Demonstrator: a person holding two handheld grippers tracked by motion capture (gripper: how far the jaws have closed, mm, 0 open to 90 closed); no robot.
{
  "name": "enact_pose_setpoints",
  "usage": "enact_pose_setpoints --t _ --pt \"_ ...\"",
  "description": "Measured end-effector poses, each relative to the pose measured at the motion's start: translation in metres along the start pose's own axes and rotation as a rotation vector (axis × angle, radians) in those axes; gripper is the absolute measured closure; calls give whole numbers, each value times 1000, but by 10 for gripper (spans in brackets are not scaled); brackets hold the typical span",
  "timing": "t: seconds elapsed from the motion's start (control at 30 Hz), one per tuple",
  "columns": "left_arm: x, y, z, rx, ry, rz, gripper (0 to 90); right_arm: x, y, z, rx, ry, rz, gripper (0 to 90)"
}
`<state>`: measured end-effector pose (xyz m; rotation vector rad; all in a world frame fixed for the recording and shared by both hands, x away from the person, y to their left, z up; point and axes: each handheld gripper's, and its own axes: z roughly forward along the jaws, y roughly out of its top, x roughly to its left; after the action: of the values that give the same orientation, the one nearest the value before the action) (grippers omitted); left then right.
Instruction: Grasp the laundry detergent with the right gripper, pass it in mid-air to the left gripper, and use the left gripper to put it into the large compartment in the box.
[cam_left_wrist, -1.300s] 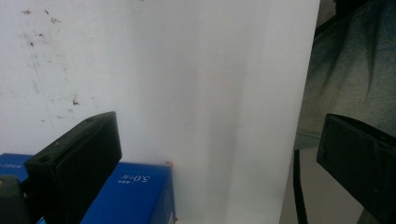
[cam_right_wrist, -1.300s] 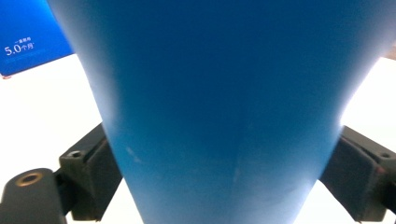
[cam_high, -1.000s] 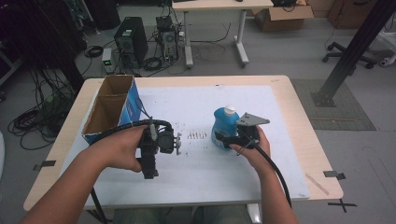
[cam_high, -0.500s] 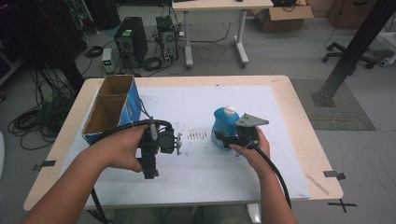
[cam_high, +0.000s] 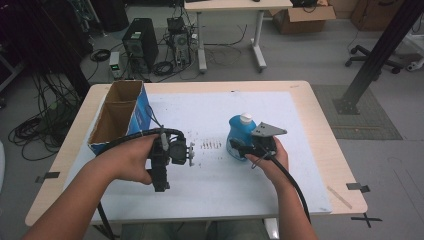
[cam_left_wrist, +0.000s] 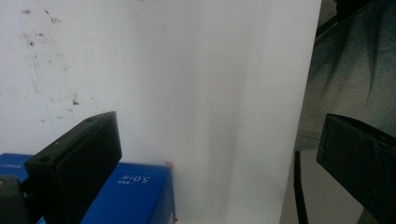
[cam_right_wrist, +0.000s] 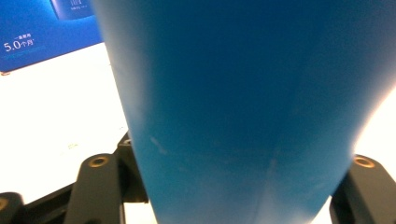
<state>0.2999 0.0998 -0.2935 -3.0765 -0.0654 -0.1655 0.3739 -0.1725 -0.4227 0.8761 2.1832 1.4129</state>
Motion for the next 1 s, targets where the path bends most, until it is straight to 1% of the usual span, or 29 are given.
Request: enact_pose_setpoints --t 0.03,0.13,0.27,0.3,0.37,0.43,0.5,0.57,0.7,0.83,0.9,0.97,1.0 --pt "0 0 0 -1 1 -1 4 0 0 1 1 0 2 417" --pt "0 1 0 0 1 -1 4 0 -1 1 -4 7 4 431" --pt "0 2 -1 -1 3 0 4 0 0 1 3 13 -6 448" --pt "0 2 -1 -3 2 2 4 0 0 1 5 13 -10 452" --pt "0 3 -1 -5 1 2 4 2 1 0 12 19 -39 457" --pt "1 4 -2 -6 2 4 3 4 2 -1 18 24 -49 458" --pt "1 4 -3 -9 4 5 3 4 2 -2 19 38 -45 458" --pt "2 4 -4 -14 6 2 3 5 4 -5 20 49 -61 459" --pt "4 4 -9 -13 12 0 3 8 11 -12 25 94 -84 458" --pt "6 5 -15 -19 21 -1 4 13 22 -20 19 157 -118 457" --pt "7 6 -19 -20 23 2 4 17 30 -26 12 196 -139 457" --pt "7 7 -22 -28 22 3 4 22 37 -31 5 244 -152 456" --pt "8 8 -25 -31 21 8 4 24 40 -34 1 267 -167 456"
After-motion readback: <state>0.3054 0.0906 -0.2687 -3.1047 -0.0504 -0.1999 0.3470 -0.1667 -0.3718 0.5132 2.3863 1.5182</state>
